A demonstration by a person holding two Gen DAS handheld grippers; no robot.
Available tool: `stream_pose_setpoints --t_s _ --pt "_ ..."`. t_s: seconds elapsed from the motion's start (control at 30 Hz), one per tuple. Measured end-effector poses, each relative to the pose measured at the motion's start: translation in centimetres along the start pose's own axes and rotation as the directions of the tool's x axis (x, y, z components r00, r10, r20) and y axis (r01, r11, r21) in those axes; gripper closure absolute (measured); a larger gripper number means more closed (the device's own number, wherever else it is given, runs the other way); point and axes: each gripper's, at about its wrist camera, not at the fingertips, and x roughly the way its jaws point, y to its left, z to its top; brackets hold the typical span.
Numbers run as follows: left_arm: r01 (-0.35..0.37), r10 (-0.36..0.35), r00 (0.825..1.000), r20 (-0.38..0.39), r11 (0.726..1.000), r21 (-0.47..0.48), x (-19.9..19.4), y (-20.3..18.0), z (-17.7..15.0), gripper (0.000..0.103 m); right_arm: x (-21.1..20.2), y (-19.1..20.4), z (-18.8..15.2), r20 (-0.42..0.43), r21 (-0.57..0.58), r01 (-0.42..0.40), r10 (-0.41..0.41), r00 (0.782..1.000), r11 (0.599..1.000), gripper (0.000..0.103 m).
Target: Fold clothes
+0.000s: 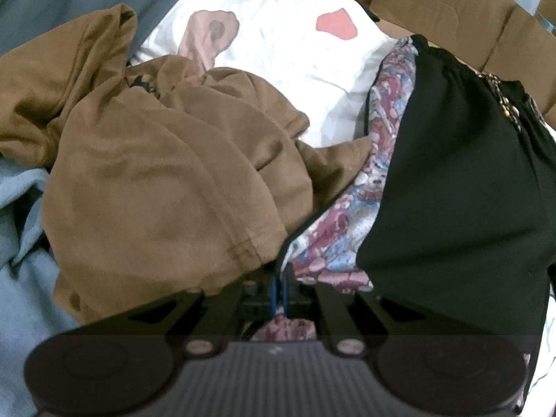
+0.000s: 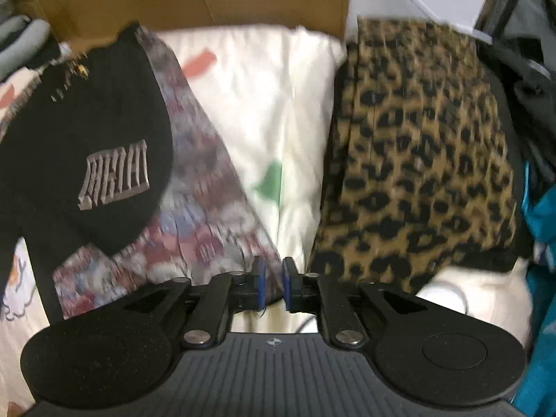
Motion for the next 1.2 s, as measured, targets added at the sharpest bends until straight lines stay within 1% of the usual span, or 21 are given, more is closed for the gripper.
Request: stream_pose_setpoints --t_s 0.13,0.17,0.33,0.57,0.6,0.63,0.67,0.73,0.77,0.83,0.87,0.9,0.97,1.07,1.1,1.2 --pt "0.009 -0.009 1.0 -0.004 1.0 0.0 0.1 0.3 0.2 0.099 -0.7 -0.1 1.5 0.056 0.016 -0.043 0.042 0.998 0.999 0.092" --pt "0.01 -0.01 1.0 -0.005 1.0 0.002 0.2 0.3 0.3 0.099 -0.3 0.0 2.1 0.063 0.016 -0.05 0.049 0.997 0.999 0.092" --pt "0.012 -0.012 1.0 -0.015 1.0 0.004 0.6 0.3 0.4 0.099 2.9 1.2 4.9 0.081 0.007 -0.096 0.095 0.992 0.995 0.092" --pt "0.02 -0.02 0.999 -0.032 1.0 -0.001 1.1 0.3 0.4 0.099 8.0 3.3 8.9 0.102 -0.022 -0.126 0.128 0.987 0.992 0.092" --pt "0.02 -0.021 0.999 -0.034 1.0 -0.009 1.1 0.4 0.3 0.097 8.5 3.7 9.3 0.109 -0.028 -0.125 0.128 0.986 0.992 0.092" --pt "0.021 -0.021 0.999 -0.035 1.0 -0.018 1.1 0.4 0.3 0.092 9.0 4.0 9.7 0.114 -0.035 -0.124 0.127 0.985 0.992 0.092" --pt "0.017 -0.018 0.999 -0.032 0.999 -0.035 0.9 0.5 0.2 0.09 9.5 4.3 10.0 0.117 -0.043 -0.117 0.122 0.986 0.992 0.092" --pt "0.006 -0.006 1.0 -0.008 0.997 -0.077 -0.3 0.6 0.1 0.081 10.3 4.7 10.5 0.119 -0.052 -0.119 0.124 0.985 0.992 0.091" --pt "0.008 -0.007 1.0 0.013 0.997 -0.078 -1.2 0.5 0.0 0.08 10.6 4.8 10.7 0.119 -0.054 -0.122 0.128 0.985 0.991 0.09" --pt "0.004 -0.001 0.999 0.049 0.998 -0.07 -2.9 0.1 0.0 0.073 11.1 5.1 10.9 0.128 -0.054 -0.117 0.124 0.984 0.992 0.082" --pt "0.0 0.004 0.998 0.064 0.998 -0.063 -3.6 -0.1 0.0 0.071 11.3 5.2 11.0 0.134 -0.052 -0.115 0.121 0.984 0.992 0.078" --pt "0.005 -0.001 0.997 0.08 0.998 -0.06 -4.1 -0.2 0.2 0.069 11.6 5.4 11.0 0.139 -0.051 -0.113 0.119 0.983 0.992 0.078" --pt "0.022 -0.016 0.993 0.117 0.998 -0.054 -4.7 -0.7 1.0 0.069 11.9 5.8 11.0 0.142 -0.059 -0.115 0.123 0.982 0.992 0.078" --pt "0.037 -0.029 0.984 0.174 0.998 -0.043 -4.3 -1.9 3.1 0.063 11.9 6.6 10.9 0.159 -0.08 -0.106 0.118 0.98 0.991 0.078" --pt "0.044 -0.037 0.981 0.19 0.998 -0.036 -3.9 -2.4 3.9 0.059 11.9 6.9 11.0 0.166 -0.087 -0.101 0.115 0.979 0.991 0.078" --pt "0.062 -0.063 0.977 0.205 0.998 0.014 -1.7 -4.1 6.2 0.058 11.7 7.3 11.2 0.187 -0.093 -0.091 0.107 0.977 0.992 0.076"
